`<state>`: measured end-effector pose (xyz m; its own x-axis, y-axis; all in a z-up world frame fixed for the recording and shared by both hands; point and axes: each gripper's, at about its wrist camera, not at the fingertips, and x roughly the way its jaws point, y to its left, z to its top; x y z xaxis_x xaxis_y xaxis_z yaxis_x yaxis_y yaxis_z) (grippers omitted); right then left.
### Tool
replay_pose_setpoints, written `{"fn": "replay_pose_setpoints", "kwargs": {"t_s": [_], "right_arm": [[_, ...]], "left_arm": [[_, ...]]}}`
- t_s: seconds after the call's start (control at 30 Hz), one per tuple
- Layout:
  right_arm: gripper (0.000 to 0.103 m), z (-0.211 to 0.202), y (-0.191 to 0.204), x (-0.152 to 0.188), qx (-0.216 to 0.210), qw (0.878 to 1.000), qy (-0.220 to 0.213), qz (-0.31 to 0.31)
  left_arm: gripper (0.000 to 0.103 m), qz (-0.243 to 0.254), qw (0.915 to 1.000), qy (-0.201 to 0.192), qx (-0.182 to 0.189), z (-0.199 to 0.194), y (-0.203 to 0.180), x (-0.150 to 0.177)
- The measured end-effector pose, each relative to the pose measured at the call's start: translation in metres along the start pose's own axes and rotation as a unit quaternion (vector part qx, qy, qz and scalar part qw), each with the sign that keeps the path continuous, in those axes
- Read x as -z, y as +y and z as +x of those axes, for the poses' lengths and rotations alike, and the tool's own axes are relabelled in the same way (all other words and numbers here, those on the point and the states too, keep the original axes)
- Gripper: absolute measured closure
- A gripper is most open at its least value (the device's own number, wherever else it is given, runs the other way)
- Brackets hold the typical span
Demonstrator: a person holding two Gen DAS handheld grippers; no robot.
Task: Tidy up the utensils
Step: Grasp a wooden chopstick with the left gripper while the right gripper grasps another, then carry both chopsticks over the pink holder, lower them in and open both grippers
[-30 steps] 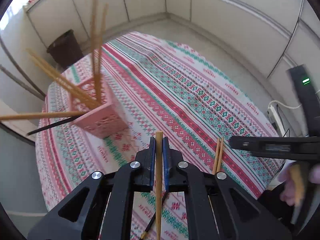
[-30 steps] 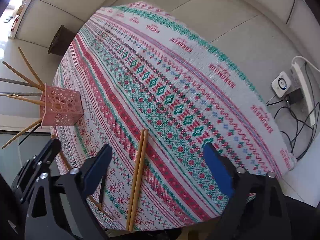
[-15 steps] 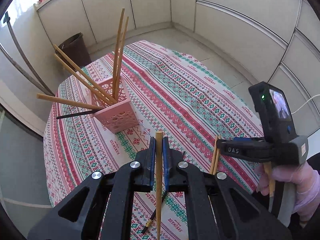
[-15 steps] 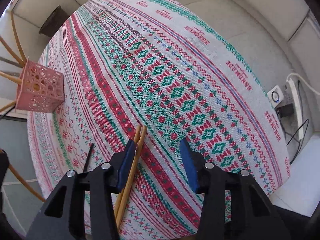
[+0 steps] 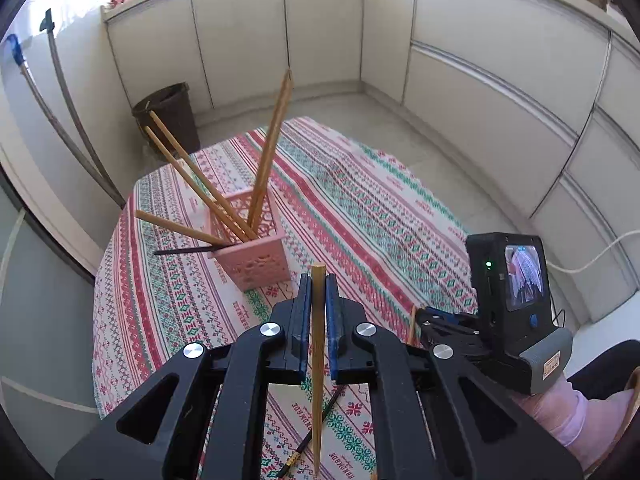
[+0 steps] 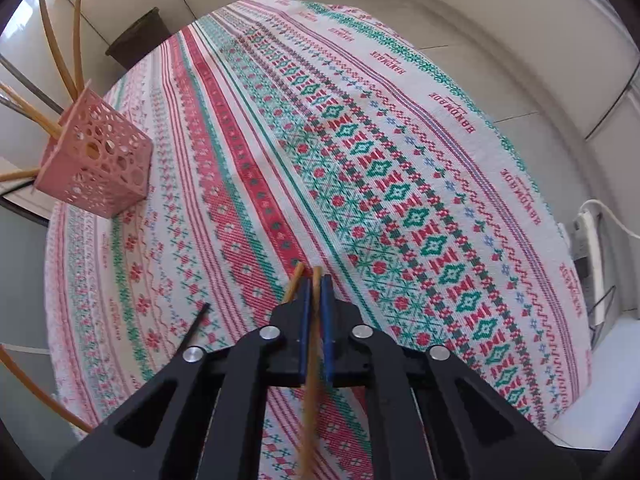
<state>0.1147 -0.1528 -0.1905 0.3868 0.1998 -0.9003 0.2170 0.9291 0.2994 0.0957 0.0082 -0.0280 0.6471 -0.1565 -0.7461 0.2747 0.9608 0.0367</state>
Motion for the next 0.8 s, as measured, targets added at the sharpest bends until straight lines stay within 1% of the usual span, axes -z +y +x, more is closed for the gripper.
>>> {"fn": "replay_pose_setpoints", "kwargs": {"t_s": [0.07,0.13,0.33,0.4,0.53,0.67,0.8], "right_arm": [[0.098,-0.015,-0.002,-0.006,-0.026,0.999,-0.022,0.006],[0.098,-0.038,-0.004,-0.011,-0.048,0.998,-0.049,0.006],[0.098,-0.114,-0.005,-0.016,-0.09,0.987,-0.13,-0.022],[0.098,-0.135,-0.003,-0.016,-0.095,0.982,-0.158,-0.033],[0.098,-0.169,-0.002,-0.02,-0.111,0.974,-0.192,-0.039],[0.098,-0.198,0.0,-0.038,-0.131,0.965,-0.225,-0.026],[0.098,-0.23,0.011,-0.065,-0.154,0.951,-0.267,-0.021]], "left_arm": [[0.096,-0.013,0.9997,-0.019,0.007,-0.011,0.006,-0.003],[0.096,-0.027,0.9988,-0.037,0.02,-0.022,0.013,-0.006],[0.096,-0.054,0.9947,-0.076,0.043,-0.053,0.023,-0.01],[0.097,-0.061,0.9933,-0.089,0.043,-0.061,0.025,-0.011],[0.097,-0.069,0.99,-0.114,0.046,-0.077,0.029,-0.016],[0.097,-0.085,0.9851,-0.141,0.049,-0.093,0.035,-0.03],[0.097,-0.105,0.977,-0.181,0.04,-0.114,0.046,-0.053]]}}
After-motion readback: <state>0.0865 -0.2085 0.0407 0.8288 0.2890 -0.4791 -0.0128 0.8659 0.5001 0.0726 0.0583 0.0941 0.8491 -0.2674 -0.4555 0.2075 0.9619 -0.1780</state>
